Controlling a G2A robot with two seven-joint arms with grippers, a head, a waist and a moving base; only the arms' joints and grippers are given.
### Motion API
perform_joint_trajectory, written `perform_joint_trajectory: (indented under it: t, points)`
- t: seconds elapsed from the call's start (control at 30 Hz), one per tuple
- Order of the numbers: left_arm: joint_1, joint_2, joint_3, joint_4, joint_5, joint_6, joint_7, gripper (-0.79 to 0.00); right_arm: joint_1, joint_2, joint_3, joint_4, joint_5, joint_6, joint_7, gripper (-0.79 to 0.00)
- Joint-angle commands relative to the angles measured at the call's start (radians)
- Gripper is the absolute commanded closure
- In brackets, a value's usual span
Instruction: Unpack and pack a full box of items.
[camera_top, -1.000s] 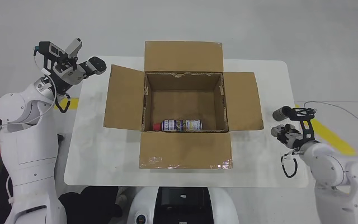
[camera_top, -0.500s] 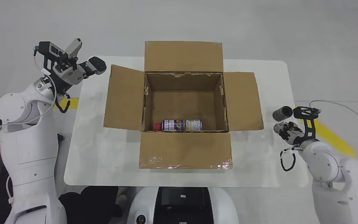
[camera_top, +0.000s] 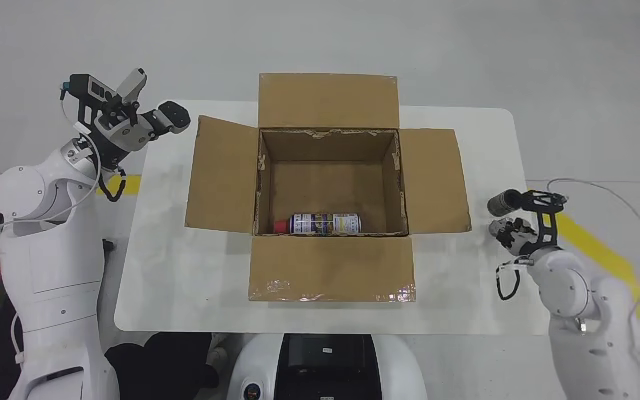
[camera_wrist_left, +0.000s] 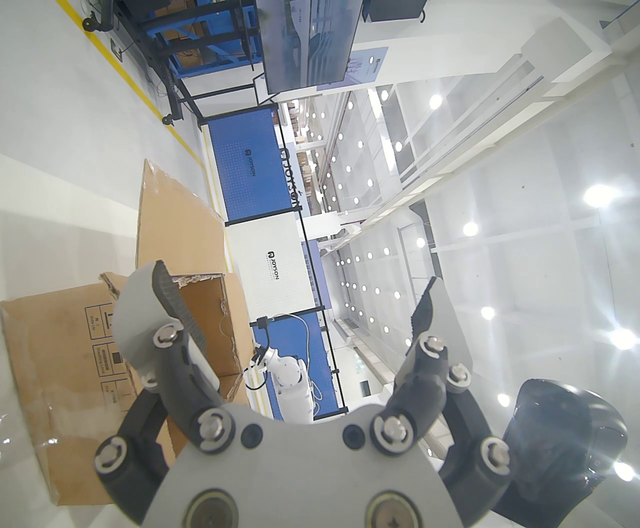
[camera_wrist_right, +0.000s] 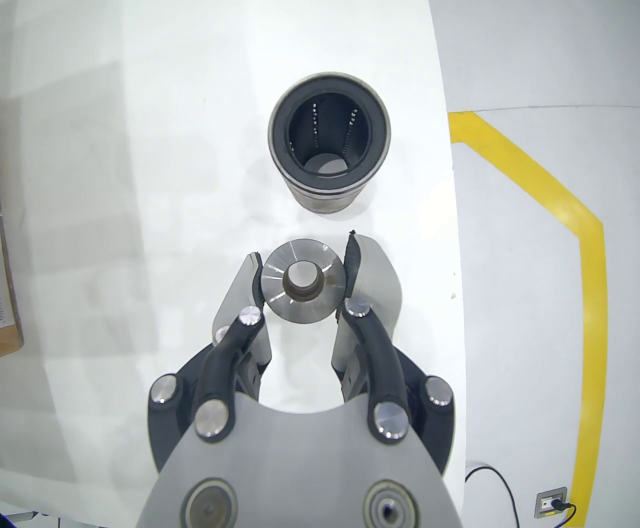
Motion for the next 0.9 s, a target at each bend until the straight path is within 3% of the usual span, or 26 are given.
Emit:
perform_joint_trajectory:
  t: [0.0,0.43,0.57,0.63,0.73,0.87]
  points:
    - [0.000,0.000,0.000,0.000,0.000,0.000,0.000,-0.785,-0.002,0.000,0.004,0.007,0.009,-0.001,-0.008,0.000]
    - [0.000,0.000,0.000,0.000,0.000,0.000,0.000,-0.785,0.012,0.002,-0.008,0.029,-0.002,-0.008,-0.032,-0.009]
    - [0.000,0.000,0.000,0.000,0.000,0.000,0.000,-0.785,0.019,0.002,-0.016,0.044,-0.002,-0.010,-0.034,-0.049]
    - [0.000,0.000,0.000,0.000,0.000,0.000,0.000,-0.785,0.022,0.002,-0.018,0.047,0.000,-0.010,-0.035,-0.111]
    - [0.000,0.000,0.000,0.000,0.000,0.000,0.000,-0.785,0.022,0.002,-0.021,0.052,0.004,-0.012,-0.035,-0.336]
    - [0.000,0.000,0.000,0.000,0.000,0.000,0.000,-0.785,0.022,0.002,-0.026,0.056,0.008,-0.013,-0.035,-0.329]
